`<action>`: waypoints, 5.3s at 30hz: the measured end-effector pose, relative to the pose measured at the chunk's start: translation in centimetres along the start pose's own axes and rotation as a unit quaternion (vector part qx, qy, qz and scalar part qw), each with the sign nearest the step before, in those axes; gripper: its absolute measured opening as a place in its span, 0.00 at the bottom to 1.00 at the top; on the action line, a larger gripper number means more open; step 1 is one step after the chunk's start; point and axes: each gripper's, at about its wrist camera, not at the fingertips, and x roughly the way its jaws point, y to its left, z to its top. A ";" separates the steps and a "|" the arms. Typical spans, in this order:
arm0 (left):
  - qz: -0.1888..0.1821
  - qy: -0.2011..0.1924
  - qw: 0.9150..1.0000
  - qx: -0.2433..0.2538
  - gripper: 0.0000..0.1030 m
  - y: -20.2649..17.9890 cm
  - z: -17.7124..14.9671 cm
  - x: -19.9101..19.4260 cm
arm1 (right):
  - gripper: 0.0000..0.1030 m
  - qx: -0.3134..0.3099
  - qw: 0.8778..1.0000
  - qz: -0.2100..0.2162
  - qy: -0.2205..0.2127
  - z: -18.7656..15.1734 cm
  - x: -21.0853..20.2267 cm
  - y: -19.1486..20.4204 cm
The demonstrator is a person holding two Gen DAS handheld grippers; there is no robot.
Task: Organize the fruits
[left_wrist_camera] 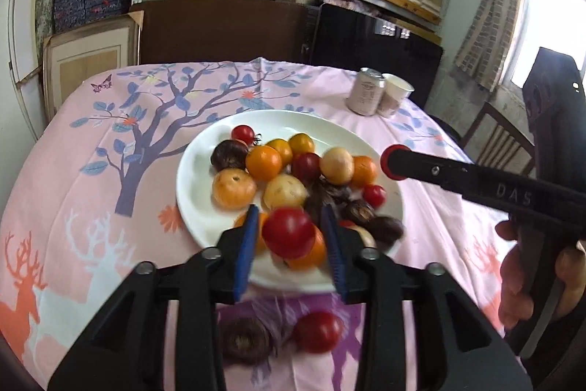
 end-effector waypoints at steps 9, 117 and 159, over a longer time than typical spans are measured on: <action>0.051 -0.004 0.999 0.001 0.75 0.5 0.0 1.1 | 0.51 0.024 0.999 -0.009 -0.020 -0.3 0.0 -1.9; 0.068 0.082 0.994 -0.016 0.46 11.1 -1.8 6.7 | 0.51 -0.035 0.997 -0.062 -0.026 -3.8 -0.4 -1.3; 0.121 -0.032 0.992 0.025 0.95 -0.1 -5.3 -8.9 | 0.65 -0.052 0.996 -0.058 -0.048 -9.0 -9.3 -0.1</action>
